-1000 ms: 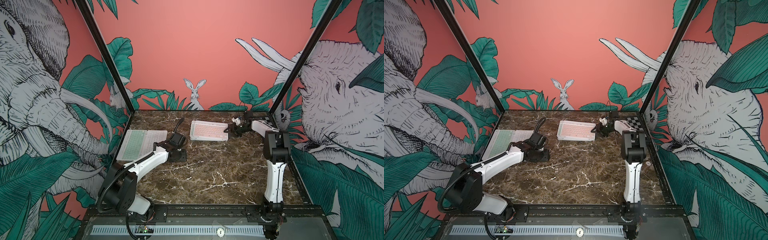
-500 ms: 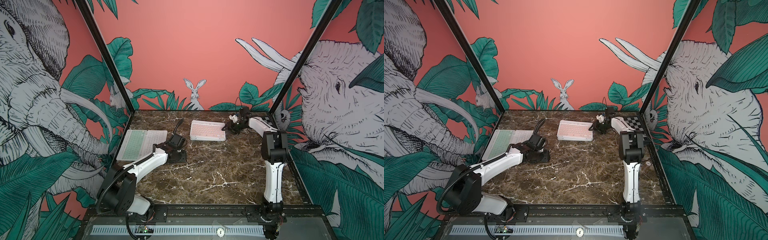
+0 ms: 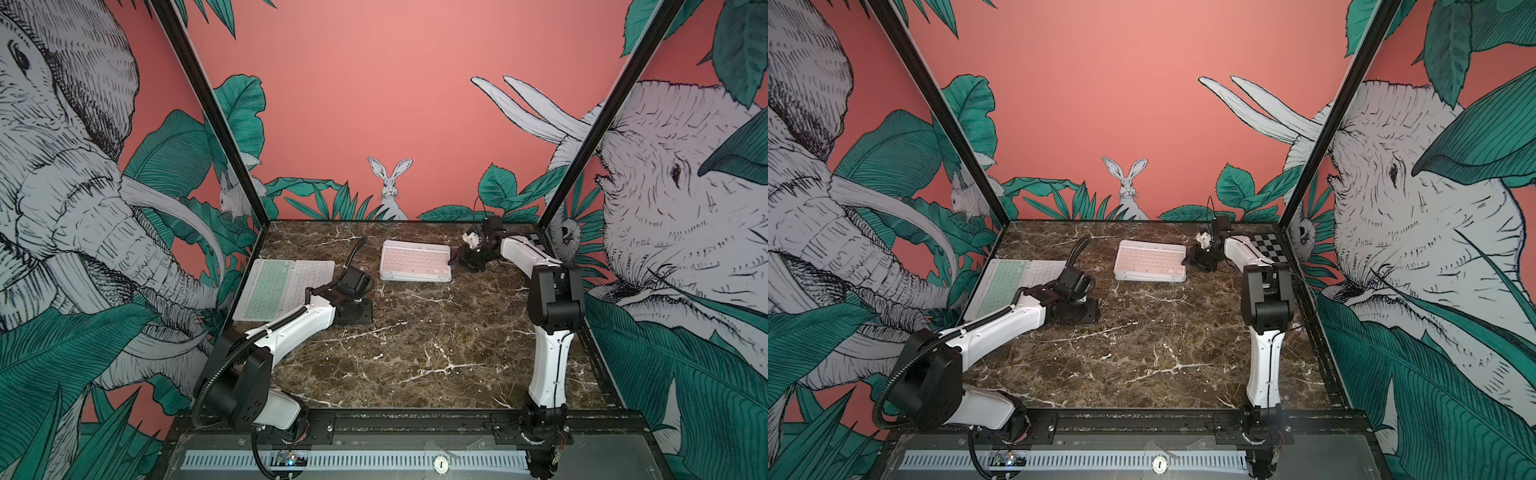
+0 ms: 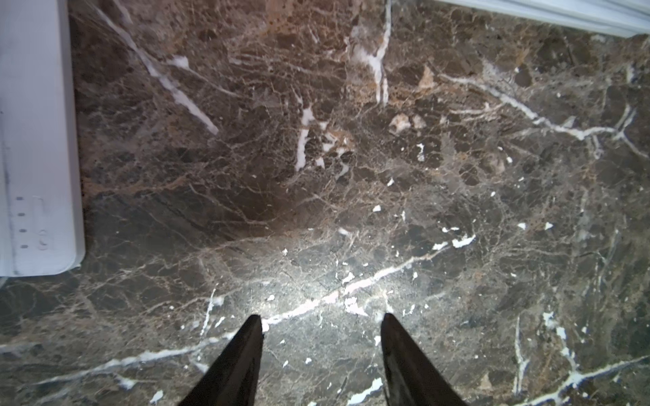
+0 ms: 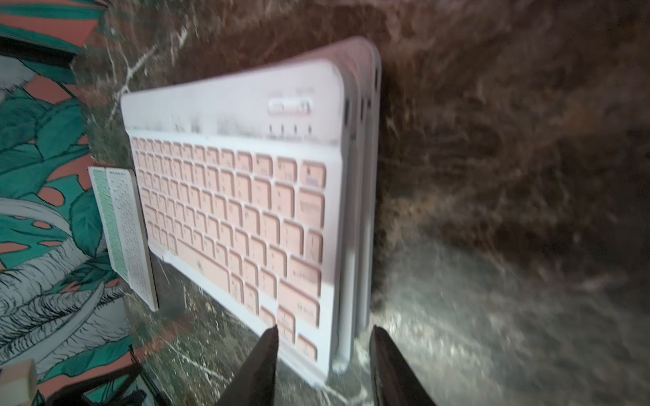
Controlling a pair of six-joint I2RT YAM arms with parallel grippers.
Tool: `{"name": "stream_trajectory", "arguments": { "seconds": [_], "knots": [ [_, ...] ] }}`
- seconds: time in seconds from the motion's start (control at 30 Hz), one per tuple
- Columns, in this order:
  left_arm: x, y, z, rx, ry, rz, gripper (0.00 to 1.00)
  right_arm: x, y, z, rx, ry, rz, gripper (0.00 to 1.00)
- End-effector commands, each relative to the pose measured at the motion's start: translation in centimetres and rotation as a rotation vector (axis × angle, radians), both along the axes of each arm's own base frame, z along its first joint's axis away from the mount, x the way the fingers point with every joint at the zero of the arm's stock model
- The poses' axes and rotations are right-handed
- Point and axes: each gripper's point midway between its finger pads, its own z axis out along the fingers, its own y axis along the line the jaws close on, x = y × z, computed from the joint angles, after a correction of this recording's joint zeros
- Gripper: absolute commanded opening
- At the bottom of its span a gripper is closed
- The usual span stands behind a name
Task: Stack the numeric keypads
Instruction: Move the numeric keypad to the center of the board.
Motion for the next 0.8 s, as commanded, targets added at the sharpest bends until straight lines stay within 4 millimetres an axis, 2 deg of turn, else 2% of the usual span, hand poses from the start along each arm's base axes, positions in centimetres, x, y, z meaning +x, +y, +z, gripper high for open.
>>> {"name": "stream_trajectory", "arguments": {
  "seconds": [0.0,0.1,0.2,0.37,0.53,0.67,0.77],
  "knots": [
    [1.4,1.3,2.8,0.024,-0.069,0.031,0.57,-0.5,0.2,4.5,0.015,-0.14,-0.033,0.43],
    [2.2,2.6,3.6,0.01,-0.054,0.061,0.58,-2.4,0.1,5.2,0.02,-0.183,-0.059,0.43],
    [2.8,4.8,3.8,0.024,-0.038,0.116,0.58,-4.5,0.3,4.8,0.043,-0.18,-0.07,0.44],
    [3.0,9.0,3.0,0.039,0.008,0.219,0.59,-6.9,1.9,4.5,0.051,-0.18,-0.018,0.44],
    [3.6,12.7,1.7,0.012,0.059,0.335,0.59,-7.3,4.3,4.6,0.063,-0.187,0.037,0.44],
    [4.5,13.8,0.6,0.021,0.079,0.361,0.59,-7.3,5.8,4.3,0.094,-0.174,0.058,0.44],
    [5.0,13.9,-0.5,0.026,0.113,0.352,0.59,-7.5,6.6,4.4,0.097,-0.181,0.079,0.44]
  ]
}}
